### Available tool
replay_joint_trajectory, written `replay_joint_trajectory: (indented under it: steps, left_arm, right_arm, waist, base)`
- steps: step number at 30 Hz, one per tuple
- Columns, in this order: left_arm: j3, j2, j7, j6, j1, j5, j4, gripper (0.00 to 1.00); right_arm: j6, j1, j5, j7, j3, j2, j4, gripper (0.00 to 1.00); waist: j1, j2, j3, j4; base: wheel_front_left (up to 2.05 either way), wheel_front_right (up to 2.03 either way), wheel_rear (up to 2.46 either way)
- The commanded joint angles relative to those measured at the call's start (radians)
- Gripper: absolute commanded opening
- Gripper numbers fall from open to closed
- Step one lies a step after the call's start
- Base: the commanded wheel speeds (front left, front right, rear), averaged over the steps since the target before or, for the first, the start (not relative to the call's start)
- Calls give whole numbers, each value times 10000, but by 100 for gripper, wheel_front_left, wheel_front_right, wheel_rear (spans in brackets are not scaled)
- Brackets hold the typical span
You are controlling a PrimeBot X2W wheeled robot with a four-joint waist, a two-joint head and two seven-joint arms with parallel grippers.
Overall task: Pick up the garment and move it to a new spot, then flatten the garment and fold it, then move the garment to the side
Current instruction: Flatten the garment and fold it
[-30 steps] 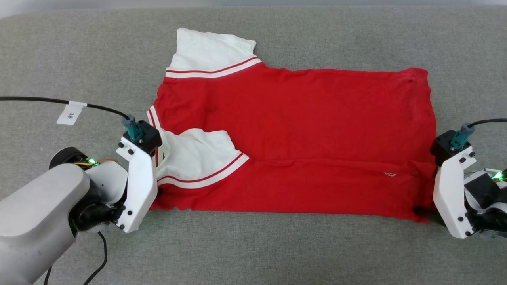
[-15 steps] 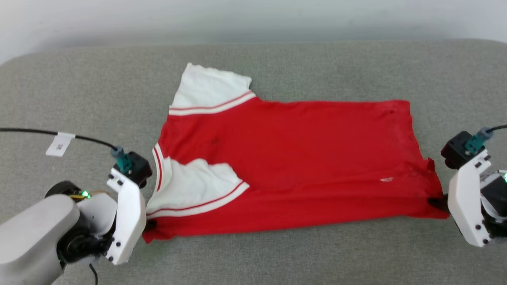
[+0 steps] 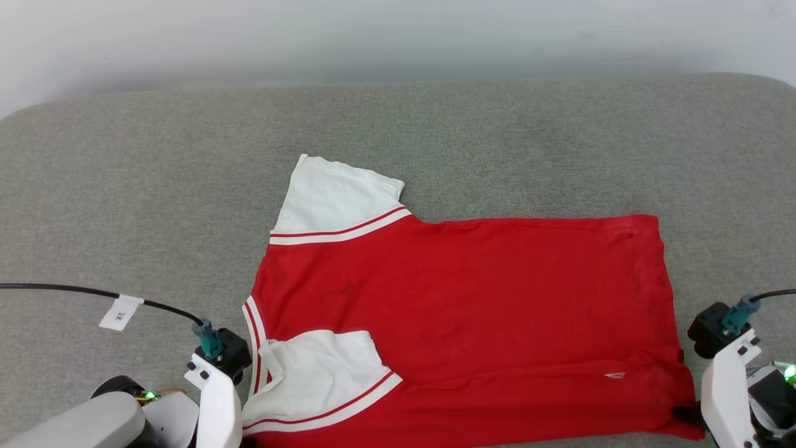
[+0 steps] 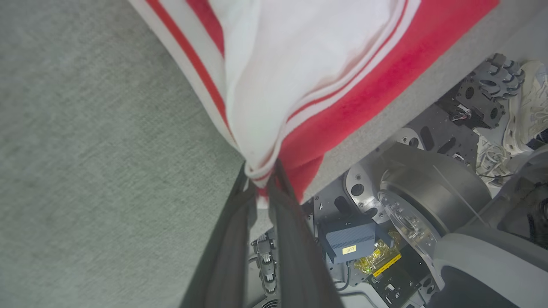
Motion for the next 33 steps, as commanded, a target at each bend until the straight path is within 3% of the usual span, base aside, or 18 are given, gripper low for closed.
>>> replay_joint_trajectory:
  steps: [1,2,9,15,19,24,29,33]
  left_arm:
    - [18,-47,-79,56,72,-38,86,27]
    - [41,-66,-190,57,57,62,133,100]
    - [560,212,-727,4,-655,421,274,100]
    - [1395,176,-1956,126,-1729,1196,522,100]
    - [1847,-155,-2801,378,-2477,1817,970,100]
    - [2202,-523,-3282,569,-3368,2307,1687,100]
    - [2562,-822,-3316,437,-4365,2348,2513,100]
    - [2748,-986,-2616,278,-5353,2198,3215,100]
  right_arm:
    - [-11,103,-81,-155,-114,117,122,42]
    - [-11,150,-157,-274,-179,225,220,100]
    - [-11,92,-1085,-1509,-867,225,-120,100]
    - [-11,181,-2235,-3156,-2554,844,-535,100]
    - [-10,473,-3322,-4590,-4202,1851,-1084,100]
    - [-10,1157,-4958,-6127,-6120,3642,-2125,100]
    - [-10,1994,-6267,-7059,-7257,5287,-3356,100]
    - [-10,2544,-6853,-7208,-7610,6138,-4106,100]
  waist:
    - [1,-1,2,1]
    - [1,-1,-10,3]
    - [1,-1,-324,15]
    - [1,-1,-367,-195]
    - [1,-1,-148,-427]
    - [1,-1,397,-819]
    - [1,-1,1144,-1195]
    - [1,-1,1821,-1458]
  base:
    - [0,0,0]
    - [0,0,0]
    - [0,0,0]
    - [0,0,0]
    - [0,0,0]
    - [0,0,0]
    - [0,0,0]
    - [0,0,0]
